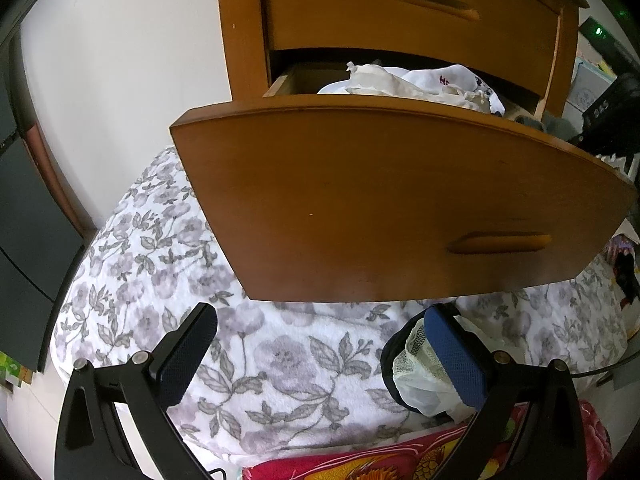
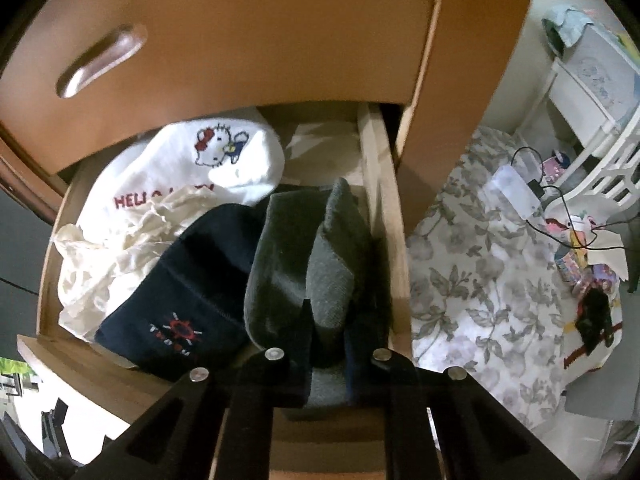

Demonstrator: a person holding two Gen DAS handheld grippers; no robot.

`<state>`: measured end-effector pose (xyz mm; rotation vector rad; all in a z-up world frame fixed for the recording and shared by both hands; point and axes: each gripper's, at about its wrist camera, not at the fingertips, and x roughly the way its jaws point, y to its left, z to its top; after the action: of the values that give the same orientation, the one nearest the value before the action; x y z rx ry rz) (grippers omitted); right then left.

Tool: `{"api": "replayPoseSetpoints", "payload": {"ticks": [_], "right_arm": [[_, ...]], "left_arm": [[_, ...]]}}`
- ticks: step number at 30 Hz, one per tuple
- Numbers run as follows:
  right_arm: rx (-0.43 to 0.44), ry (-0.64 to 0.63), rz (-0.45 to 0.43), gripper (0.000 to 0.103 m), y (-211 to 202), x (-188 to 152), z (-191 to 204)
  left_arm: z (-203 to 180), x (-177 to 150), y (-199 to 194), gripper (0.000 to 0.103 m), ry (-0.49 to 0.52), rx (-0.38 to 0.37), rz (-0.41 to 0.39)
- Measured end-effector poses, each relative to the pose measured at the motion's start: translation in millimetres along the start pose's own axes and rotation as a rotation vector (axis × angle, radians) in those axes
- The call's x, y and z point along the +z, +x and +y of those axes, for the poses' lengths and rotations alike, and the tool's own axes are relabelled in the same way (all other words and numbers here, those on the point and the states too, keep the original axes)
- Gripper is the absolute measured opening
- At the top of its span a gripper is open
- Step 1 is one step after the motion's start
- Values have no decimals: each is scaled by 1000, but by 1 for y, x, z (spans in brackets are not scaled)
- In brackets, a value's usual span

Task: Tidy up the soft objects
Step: 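Lift the grey cloth out of the drawer with the right tool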

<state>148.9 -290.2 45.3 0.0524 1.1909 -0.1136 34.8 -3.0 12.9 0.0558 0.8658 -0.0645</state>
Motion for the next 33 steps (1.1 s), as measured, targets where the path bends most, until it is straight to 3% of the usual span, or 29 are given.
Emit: {"api": "replayPoseSetpoints", "payload": {"ticks": [11, 20, 33], "right_arm": [[63, 8, -119, 12, -61, -9, 10], [146, 23, -269, 12, -120, -28, 11], [278, 79, -375, 12, -161, -59, 5]], "left_arm": [[-1, -1, 1, 103, 8, 9, 0], [-4, -2, 1, 103, 29, 23, 4], [-9, -2, -6, 103, 56, 27, -26]]}}
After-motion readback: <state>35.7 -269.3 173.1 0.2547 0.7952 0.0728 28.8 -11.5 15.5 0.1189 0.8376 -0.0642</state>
